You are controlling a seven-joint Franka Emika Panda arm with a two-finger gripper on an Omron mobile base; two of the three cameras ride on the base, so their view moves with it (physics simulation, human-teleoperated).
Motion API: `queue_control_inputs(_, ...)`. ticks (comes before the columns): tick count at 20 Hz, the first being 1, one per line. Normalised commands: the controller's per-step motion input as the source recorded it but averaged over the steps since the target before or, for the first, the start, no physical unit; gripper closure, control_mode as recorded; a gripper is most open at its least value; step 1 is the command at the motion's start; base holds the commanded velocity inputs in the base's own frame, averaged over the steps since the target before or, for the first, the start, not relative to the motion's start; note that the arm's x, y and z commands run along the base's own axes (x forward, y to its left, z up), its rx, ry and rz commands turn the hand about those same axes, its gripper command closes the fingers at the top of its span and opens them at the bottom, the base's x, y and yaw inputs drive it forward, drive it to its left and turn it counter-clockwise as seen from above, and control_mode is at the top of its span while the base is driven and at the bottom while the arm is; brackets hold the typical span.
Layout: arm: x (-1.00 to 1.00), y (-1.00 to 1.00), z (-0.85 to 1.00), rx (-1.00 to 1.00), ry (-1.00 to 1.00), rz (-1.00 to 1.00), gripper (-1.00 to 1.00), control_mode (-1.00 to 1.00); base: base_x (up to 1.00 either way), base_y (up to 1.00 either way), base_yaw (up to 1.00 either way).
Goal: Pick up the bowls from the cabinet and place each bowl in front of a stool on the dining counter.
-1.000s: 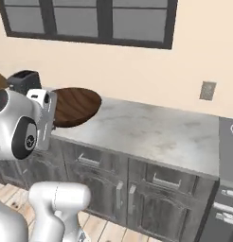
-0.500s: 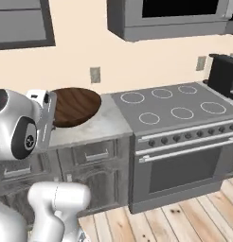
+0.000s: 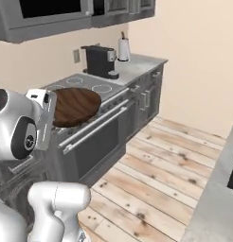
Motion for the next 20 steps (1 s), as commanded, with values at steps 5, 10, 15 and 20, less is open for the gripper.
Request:
queue_control_inputs(5, 0.00, 0.00, 0.00, 0.00, 0.00, 0.00, 1.00, 1.00, 0.24, 0.25, -0.93)
queue_control_inputs(10, 0.00, 0.00, 0.00, 0.00, 0.00, 0.00, 1.00, 1.00, 0.30, 0.84, -0.58)
queue_control_inputs(15, 0.00, 0.00, 0.00, 0.00, 0.00, 0.00, 1.00, 1.00, 0.36, 0.27, -0.27)
queue_control_inputs(20, 0.00, 0.00, 0.00, 0.00, 0.00, 0.00, 1.00, 1.00, 0.70, 0.01, -0.04)
